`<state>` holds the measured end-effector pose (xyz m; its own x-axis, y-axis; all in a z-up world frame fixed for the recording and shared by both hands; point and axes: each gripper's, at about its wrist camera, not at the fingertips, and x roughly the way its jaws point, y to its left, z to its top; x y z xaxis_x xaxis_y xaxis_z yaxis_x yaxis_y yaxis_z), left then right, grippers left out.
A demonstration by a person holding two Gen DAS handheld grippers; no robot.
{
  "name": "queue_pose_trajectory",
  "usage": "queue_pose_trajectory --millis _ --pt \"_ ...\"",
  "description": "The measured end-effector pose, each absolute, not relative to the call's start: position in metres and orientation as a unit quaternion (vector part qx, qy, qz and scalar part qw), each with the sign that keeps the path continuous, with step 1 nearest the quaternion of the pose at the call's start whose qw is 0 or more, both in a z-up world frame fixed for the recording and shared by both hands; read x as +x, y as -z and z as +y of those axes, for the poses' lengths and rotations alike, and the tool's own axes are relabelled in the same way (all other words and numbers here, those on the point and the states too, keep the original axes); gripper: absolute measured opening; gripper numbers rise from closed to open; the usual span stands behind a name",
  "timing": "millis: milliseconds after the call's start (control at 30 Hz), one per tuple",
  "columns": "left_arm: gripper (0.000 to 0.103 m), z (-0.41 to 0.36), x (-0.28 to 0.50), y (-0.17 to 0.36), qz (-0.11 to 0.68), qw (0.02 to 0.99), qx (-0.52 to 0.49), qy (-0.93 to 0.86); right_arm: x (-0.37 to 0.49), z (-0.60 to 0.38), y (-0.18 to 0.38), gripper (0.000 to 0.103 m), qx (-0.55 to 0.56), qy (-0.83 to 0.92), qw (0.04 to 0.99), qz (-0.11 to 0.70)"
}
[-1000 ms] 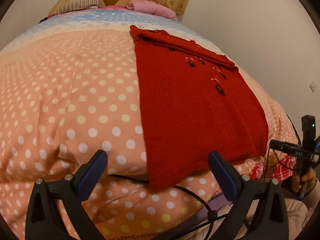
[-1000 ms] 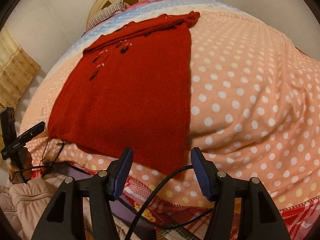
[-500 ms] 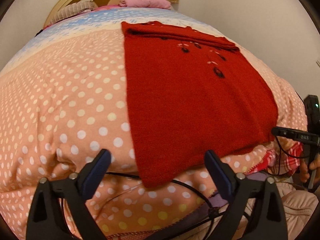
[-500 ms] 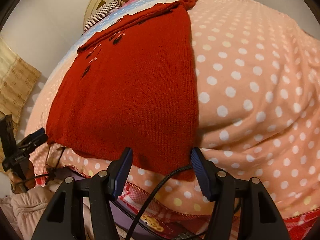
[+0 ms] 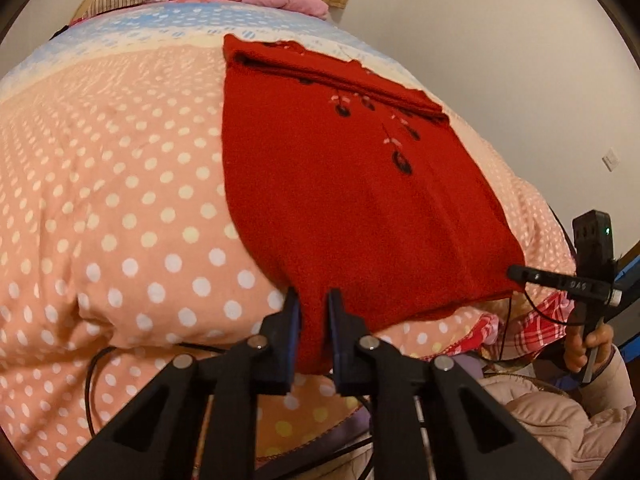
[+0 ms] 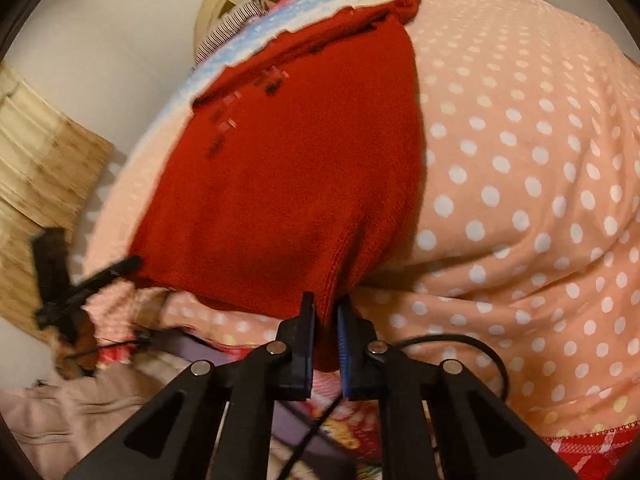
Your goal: Fold small clothes
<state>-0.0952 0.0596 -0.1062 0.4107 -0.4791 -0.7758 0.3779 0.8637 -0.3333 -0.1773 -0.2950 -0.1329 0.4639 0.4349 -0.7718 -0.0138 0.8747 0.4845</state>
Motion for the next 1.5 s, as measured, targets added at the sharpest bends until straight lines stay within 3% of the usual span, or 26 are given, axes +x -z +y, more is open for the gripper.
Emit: queue_pose_trajectory --millis 267,667,767,833,1033,1267,1300,1333,1400,1500 --pt "0.014 0.063 -0.060 0.074 0.466 0.831 -0.105 0.286 -0.172 -0.314 0.087 0.009 0.293 -0.171 0.830 0.442" --pt "0.016 0.086 0.013 0.048 0.442 0.865 -0.065 0.228 -0.101 -0.345 0.074 0.006 0.351 -0.111 0.837 0.403" --pt "0.030 0.099 0.004 0.045 0.441 0.860 -0.056 0.249 -0.085 -0.351 0.077 0.006 0.357 -0.102 0.838 0.401" --pt "0.053 0.107 -0.007 0.051 0.448 0.851 -0.062 0.268 -0.076 -0.350 0.079 0.006 0.353 -0.100 0.837 0.406" --pt "0.065 0.109 -0.054 0.085 0.490 0.804 -0.092 0.325 -0.054 -0.348 0.094 0.006 0.341 -0.074 0.836 0.423" --pt "0.063 0.082 -0.072 0.136 0.567 0.746 -0.136 0.321 -0.051 -0.341 0.107 0.005 0.332 -0.070 0.835 0.433" --pt "0.056 0.078 -0.069 0.140 0.573 0.745 -0.140 0.312 -0.052 -0.341 0.106 0.005 0.327 -0.069 0.838 0.432" --pt "0.040 0.077 -0.065 0.145 0.582 0.738 -0.155 0.304 -0.053 -0.340 0.105 0.005 0.324 -0.070 0.839 0.431" --pt "0.020 0.078 -0.061 0.147 0.585 0.727 -0.181 0.310 -0.056 -0.339 0.104 0.005 0.323 -0.067 0.840 0.431" --pt "0.020 0.076 -0.065 0.132 0.570 0.737 -0.165 0.323 -0.059 -0.340 0.103 0.005 0.319 -0.064 0.842 0.430"
